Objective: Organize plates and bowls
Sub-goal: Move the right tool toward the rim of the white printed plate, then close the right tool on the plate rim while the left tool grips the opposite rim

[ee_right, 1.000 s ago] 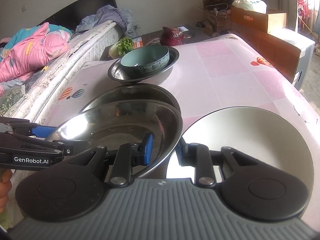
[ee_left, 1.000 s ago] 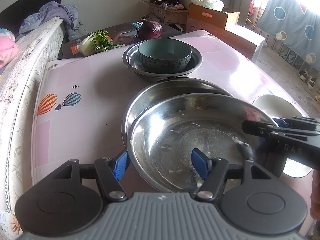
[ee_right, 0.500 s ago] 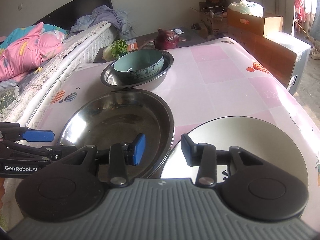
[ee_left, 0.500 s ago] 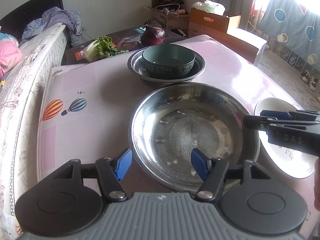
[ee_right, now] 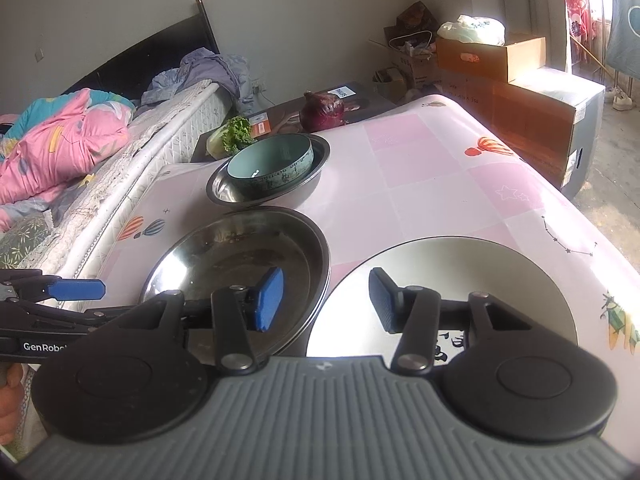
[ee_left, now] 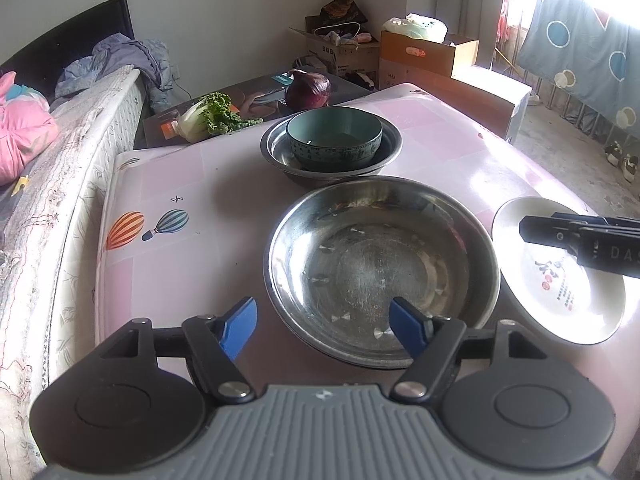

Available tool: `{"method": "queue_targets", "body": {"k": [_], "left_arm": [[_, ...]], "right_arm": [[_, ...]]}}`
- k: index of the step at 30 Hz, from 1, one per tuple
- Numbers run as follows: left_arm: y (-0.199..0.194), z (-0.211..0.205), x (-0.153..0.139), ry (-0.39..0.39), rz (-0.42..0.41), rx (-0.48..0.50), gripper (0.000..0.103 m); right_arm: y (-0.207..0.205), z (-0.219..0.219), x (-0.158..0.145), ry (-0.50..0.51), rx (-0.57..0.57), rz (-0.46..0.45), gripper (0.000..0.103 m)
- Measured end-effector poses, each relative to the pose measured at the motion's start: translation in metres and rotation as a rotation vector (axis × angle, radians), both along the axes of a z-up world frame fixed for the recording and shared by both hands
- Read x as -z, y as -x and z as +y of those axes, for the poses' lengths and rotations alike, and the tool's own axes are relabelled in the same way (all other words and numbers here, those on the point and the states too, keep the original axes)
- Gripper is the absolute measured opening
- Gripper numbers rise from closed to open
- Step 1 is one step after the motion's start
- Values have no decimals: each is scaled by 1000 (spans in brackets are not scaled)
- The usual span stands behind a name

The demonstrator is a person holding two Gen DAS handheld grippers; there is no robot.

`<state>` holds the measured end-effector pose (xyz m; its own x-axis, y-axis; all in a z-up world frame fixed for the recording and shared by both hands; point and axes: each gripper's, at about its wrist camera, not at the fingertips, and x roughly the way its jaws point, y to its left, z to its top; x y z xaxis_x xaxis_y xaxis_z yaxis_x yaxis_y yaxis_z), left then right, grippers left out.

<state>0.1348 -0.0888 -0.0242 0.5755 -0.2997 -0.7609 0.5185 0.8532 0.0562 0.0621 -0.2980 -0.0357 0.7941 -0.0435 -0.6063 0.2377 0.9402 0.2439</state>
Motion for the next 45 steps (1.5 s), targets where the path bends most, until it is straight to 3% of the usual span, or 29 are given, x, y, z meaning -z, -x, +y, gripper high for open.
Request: {"method": "queue_targets", "body": {"k": [11,21,32,39,43,45], "left_arm": [[35,-5,-6,47,3,27,82],[71,-23,8,217,51,76,82],[76,-72,32,362,126,88,80],[65,-97,54,332,165,26,62],[62,-108,61,320,164,10,54],[60,-112,63,308,161,1,41]], "right_arm": [[52,-23,1,-66,53,-38,48],[110,-70,16,-127,112,-76,48],[105,-151,42,-210,82,-99,49],[64,-199,69,-323,61,-67,44],[46,-211,85,-389,28,-52,33],[39,-211,91,-408,2,-39,21]]}}
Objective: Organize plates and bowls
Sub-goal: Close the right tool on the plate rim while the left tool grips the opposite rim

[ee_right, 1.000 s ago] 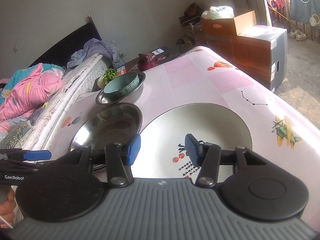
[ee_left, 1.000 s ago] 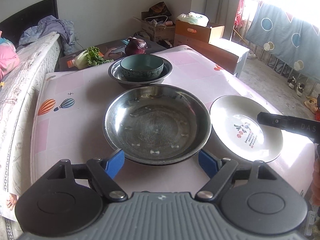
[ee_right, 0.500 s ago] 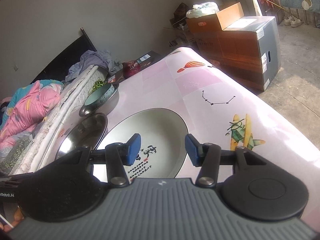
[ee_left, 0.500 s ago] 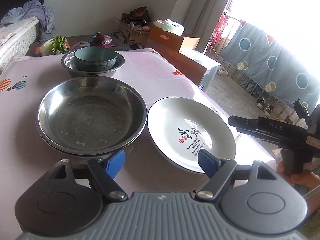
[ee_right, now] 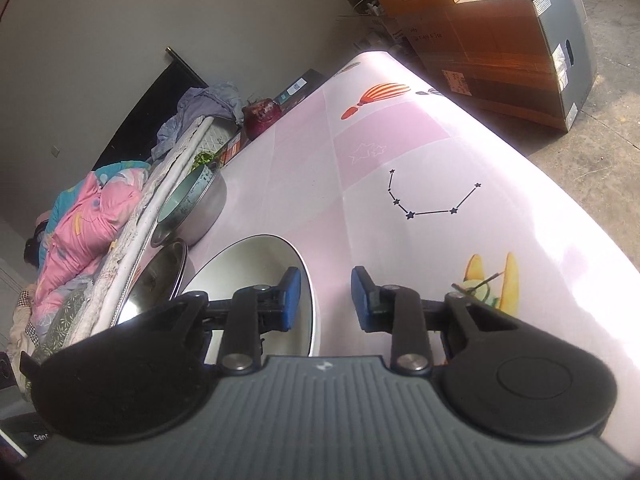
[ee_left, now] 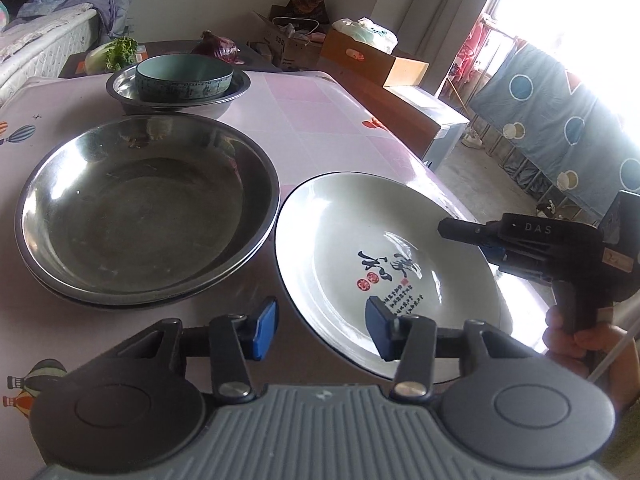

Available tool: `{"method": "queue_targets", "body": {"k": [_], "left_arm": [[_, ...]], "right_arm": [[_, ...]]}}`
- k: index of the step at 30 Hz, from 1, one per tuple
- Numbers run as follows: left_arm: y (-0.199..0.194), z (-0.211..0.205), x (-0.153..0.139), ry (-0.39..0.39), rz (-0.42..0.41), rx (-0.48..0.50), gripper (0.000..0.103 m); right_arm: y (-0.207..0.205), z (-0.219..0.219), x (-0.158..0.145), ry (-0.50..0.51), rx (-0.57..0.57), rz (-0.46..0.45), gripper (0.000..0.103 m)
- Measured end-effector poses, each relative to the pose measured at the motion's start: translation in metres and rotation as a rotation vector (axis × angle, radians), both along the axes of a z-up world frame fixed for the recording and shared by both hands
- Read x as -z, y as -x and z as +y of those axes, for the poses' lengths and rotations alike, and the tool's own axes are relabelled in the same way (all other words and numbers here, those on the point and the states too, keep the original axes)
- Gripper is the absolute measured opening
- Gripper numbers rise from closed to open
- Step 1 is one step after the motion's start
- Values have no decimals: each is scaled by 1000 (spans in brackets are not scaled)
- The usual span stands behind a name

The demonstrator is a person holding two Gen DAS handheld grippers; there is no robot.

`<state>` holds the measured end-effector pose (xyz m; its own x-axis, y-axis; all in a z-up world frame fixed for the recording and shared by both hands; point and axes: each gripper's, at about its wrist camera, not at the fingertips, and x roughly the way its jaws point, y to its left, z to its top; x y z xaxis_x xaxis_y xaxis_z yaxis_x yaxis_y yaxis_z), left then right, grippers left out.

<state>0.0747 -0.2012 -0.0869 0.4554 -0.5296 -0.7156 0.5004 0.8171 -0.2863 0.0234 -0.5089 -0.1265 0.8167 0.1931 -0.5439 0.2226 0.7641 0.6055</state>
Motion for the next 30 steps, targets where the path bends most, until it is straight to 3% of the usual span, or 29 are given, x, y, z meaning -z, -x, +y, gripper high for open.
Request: {"method": "queue_targets", "body": {"k": [4,11,18,30], "left_arm": [[-3,-4,1,-22,-2,-31,34],[9,2,-2,-57,-1,-45,30],[33,24,-7,-78,37,-16,30],[58,95,-12,-87,80,9,30]], "right_arm": [[-7,9,1,-11,-50,15,11],[13,25,-2,-9,-55,43,11],[59,51,-3,-39,-38,62,11],[96,123,-10,-8,-74,89,13]]}}
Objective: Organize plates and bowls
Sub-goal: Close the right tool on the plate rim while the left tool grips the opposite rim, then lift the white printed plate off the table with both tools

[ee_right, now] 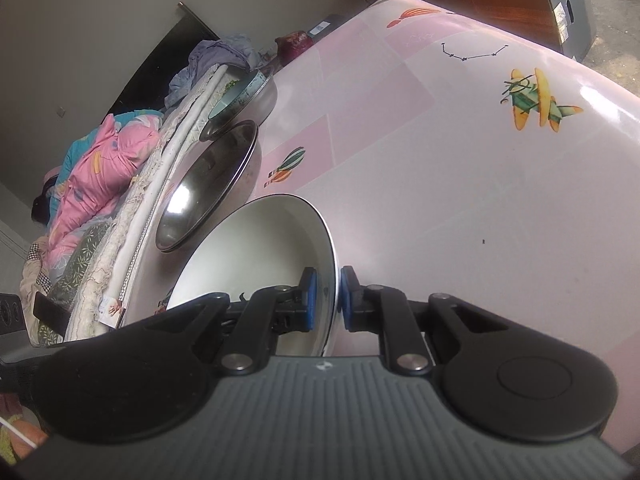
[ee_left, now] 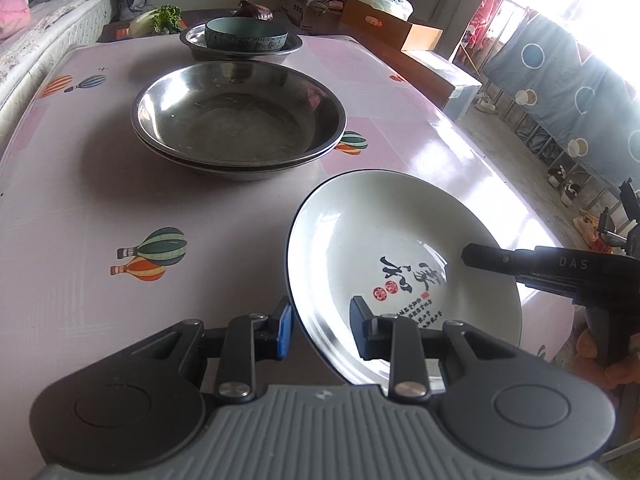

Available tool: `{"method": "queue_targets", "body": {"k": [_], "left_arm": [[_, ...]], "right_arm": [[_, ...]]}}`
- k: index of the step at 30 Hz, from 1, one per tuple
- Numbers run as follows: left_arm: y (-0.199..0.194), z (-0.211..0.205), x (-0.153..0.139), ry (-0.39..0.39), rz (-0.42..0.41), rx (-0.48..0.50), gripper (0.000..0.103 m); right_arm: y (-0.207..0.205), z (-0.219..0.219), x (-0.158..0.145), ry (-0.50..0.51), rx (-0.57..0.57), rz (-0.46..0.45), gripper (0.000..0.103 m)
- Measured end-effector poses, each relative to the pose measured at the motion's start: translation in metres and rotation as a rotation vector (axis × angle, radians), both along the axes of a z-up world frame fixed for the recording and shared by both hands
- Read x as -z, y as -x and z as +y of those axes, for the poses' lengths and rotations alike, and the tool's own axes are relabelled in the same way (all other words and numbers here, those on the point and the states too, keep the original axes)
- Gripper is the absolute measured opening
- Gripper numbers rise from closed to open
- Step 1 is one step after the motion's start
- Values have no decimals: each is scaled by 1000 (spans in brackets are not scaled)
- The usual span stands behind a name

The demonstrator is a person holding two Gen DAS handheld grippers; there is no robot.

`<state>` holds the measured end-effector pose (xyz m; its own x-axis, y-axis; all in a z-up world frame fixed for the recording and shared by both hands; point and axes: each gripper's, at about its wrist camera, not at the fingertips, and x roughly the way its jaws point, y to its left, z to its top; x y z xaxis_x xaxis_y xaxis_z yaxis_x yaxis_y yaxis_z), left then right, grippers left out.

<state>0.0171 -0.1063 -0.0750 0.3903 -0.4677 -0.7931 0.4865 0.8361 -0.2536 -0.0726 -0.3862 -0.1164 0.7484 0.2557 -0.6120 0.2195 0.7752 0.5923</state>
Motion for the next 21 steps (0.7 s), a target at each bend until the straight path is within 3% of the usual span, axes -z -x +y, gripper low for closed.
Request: {"method": "queue_targets", "body": {"k": [13,21], "left_arm": [[3,83,-2,-2,16,-88,30],[-4,103,-1,29,23,-89,35]], "right_arm": [[-24,80,-5,-11,-107,20,14],[-43,101,-9,9,-139,23,14]]}}
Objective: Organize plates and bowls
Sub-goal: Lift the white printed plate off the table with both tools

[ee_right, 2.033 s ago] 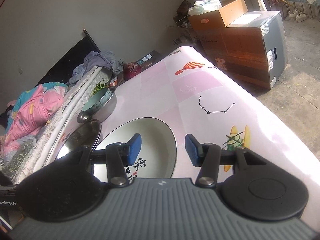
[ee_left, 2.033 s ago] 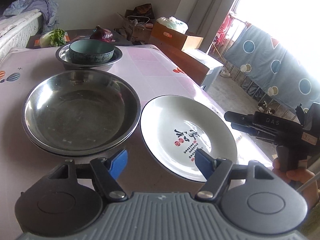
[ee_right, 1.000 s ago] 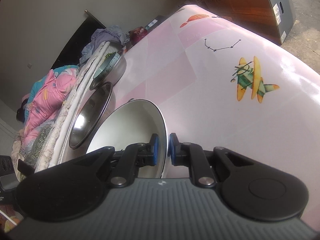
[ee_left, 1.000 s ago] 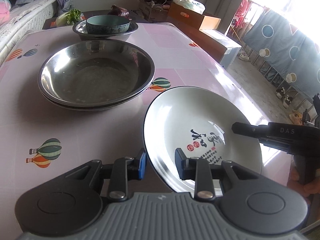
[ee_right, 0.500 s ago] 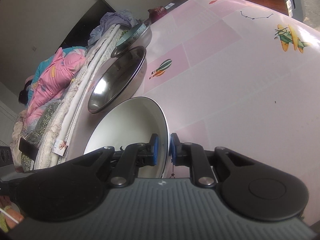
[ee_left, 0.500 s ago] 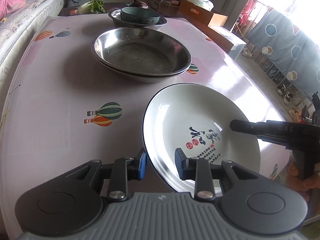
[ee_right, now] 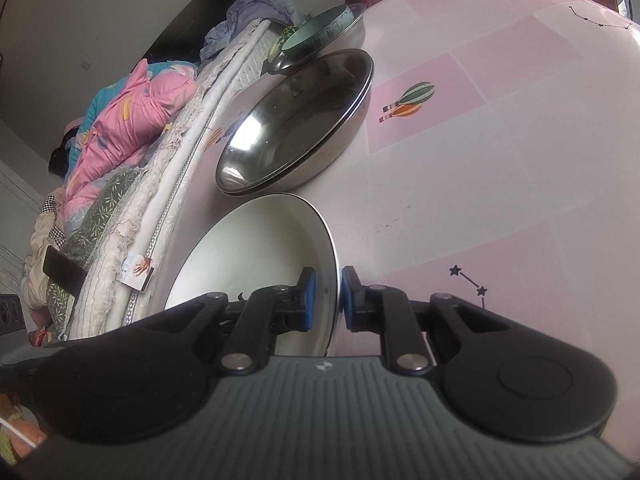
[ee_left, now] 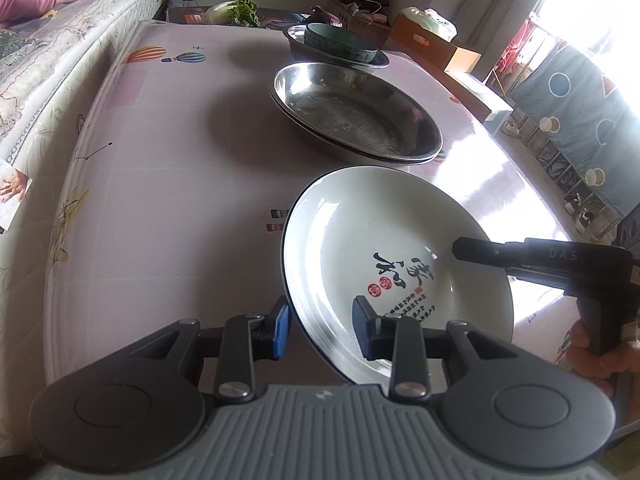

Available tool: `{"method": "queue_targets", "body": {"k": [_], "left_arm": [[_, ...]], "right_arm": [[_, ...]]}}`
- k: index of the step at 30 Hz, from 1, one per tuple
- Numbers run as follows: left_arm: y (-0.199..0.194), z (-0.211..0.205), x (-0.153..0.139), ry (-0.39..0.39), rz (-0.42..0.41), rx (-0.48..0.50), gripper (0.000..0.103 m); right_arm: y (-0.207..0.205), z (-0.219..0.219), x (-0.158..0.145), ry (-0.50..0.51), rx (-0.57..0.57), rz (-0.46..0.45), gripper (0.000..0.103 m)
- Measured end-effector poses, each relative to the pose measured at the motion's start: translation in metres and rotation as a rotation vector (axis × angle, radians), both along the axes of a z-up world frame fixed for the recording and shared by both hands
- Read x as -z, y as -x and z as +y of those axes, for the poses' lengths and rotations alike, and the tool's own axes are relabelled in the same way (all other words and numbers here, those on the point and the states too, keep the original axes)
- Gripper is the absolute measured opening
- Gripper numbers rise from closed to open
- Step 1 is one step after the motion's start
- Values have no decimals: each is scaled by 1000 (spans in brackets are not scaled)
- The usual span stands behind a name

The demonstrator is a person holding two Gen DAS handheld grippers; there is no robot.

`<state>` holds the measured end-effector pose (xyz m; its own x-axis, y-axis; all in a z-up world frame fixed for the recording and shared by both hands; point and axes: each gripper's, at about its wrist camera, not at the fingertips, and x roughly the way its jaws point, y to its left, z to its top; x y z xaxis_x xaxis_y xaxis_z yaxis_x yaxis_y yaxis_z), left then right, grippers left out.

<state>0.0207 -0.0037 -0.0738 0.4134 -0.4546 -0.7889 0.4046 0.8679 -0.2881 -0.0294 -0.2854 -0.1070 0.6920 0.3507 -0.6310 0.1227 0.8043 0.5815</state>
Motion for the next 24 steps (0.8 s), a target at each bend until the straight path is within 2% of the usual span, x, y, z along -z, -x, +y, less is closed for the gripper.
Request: {"method": "queue_targets", "body": {"k": [5,24], "left_arm": [[-4,-3,7,-1,16,23,35],[-10,-18,7,-30,-27,45,55]], "right_arm": [[0,-3,1,1,-2,5,14],[3,-5,5,-9,-17,-17,13]]}}
